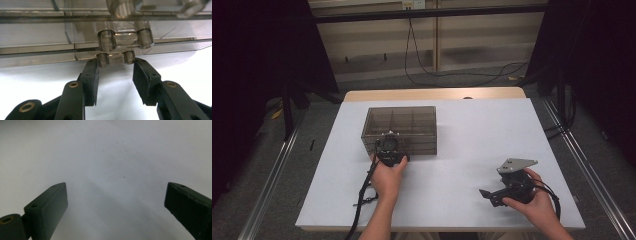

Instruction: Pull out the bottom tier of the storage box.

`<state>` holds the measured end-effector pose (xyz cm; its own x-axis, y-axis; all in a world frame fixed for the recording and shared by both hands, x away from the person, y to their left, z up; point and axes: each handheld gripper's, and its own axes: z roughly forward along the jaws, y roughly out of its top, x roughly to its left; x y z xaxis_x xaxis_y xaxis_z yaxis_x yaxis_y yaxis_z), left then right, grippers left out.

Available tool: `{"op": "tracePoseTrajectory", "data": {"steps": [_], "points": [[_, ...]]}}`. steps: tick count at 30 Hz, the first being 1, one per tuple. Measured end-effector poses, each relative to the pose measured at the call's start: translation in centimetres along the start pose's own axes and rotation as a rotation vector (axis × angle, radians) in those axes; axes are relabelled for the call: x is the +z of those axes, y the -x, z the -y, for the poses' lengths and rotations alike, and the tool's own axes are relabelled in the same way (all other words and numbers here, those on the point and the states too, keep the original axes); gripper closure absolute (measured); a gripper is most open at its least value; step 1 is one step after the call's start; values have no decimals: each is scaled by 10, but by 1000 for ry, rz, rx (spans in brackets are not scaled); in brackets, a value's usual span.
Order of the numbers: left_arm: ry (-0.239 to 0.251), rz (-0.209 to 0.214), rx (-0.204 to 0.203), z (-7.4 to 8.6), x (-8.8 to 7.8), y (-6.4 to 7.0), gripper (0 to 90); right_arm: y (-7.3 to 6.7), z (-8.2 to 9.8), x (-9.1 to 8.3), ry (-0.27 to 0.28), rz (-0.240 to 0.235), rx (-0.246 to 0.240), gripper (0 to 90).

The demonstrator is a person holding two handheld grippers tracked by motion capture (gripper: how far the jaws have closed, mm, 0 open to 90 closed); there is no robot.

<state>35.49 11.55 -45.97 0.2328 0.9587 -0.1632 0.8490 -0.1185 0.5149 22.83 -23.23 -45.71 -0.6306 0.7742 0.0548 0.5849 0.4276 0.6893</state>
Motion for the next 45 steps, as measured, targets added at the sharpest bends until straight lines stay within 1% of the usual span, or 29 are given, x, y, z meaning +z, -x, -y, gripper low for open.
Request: {"op": "tracePoseTrajectory", "data": {"steps": [12, 15, 16, 19, 22, 23, 27, 31, 32, 33, 36, 37, 38, 39, 40, 42, 43, 45], "points": [[0, 8, 18, 8, -6, 0, 568, -1, 0, 1, 5, -1, -13, 46], [-2, 12, 18, 10, -7, 0, 567, -2, -1, 1, 2, -3, -7, 46], [-2, 12, 24, 11, -8, 0, 567, -2, -1, 1, 3, -4, -4, 46], [0, 13, 22, 12, -9, 0, 567, -3, -1, 2, 3, -3, -11, 46], [-6, 11, 31, 13, -10, -1, 567, -4, -1, 2, -1, -5, -10, 46], [-1, 14, 26, 13, -10, -1, 567, -4, -1, 2, 2, -7, -15, 46], [-6, 14, 33, 15, -13, -1, 567, -5, -1, 3, -1, -8, -14, 46], [2, 13, 58, 16, -13, -2, 560, -6, -1, 3, -1, -8, -12, 45], [4, 13, 69, 17, -13, -2, 549, -6, -1, 3, -3, -4, -13, 45], [15, 15, 77, 17, -15, -3, 539, -6, -2, 3, -3, -3, -13, 45], [33, 17, 93, 17, -20, -5, 454, -6, -1, 4, 0, -8, -12, 44], [33, 18, 96, 18, -22, -6, 445, -6, -1, 4, 0, -7, -13, 44], [37, 24, 90, 18, -23, -7, 424, -6, -1, 4, -1, -7, -14, 44], [36, 22, 102, 18, -24, -8, 408, -6, -1, 4, -5, -4, -17, 44], [43, 24, 105, 19, -25, -9, 396, -6, -1, 4, -5, -8, -19, 44], [48, 35, 122, 19, -28, -10, 362, -7, -2, 5, -6, -8, -20, 45], [54, 37, 131, 20, -28, -10, 329, -8, -2, 5, -4, -6, -22, 45], [61, 36, 145, 21, -31, -11, 316, -8, -2, 6, -1, -6, -23, 45]]}}
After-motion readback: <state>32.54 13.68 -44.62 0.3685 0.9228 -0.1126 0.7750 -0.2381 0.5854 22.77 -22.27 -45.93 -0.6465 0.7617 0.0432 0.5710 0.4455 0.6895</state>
